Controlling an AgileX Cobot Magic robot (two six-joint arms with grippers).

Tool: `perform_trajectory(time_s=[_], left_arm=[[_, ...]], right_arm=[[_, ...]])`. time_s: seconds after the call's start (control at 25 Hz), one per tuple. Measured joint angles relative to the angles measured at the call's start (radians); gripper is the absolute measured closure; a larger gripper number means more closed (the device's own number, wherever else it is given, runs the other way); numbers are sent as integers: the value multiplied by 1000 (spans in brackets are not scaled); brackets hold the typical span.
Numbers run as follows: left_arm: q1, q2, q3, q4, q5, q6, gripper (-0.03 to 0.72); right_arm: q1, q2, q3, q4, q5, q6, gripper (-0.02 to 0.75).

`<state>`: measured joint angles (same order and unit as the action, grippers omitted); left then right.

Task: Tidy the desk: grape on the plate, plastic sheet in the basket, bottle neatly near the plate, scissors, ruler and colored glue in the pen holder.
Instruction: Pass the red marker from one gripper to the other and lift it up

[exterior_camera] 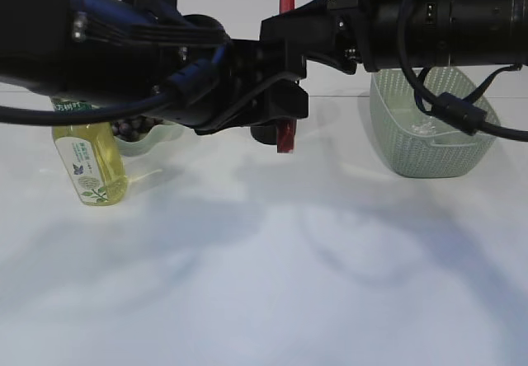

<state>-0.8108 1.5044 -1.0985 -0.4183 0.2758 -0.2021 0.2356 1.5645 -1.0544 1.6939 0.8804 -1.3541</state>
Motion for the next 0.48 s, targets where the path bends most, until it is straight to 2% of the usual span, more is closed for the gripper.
perform_trajectory(time_s=[0.16, 0.36, 0.48], left_arm=[[2, 0, 0, -7, 13, 0, 383], [14, 0, 0, 37, 47, 0, 369], [44, -10, 0, 49, 85, 0, 367]], right_arm=[[0, 0, 0, 0, -4, 0, 603], [0, 0, 0, -2, -6, -2, 603], [0, 0, 0, -2, -12, -2, 604]])
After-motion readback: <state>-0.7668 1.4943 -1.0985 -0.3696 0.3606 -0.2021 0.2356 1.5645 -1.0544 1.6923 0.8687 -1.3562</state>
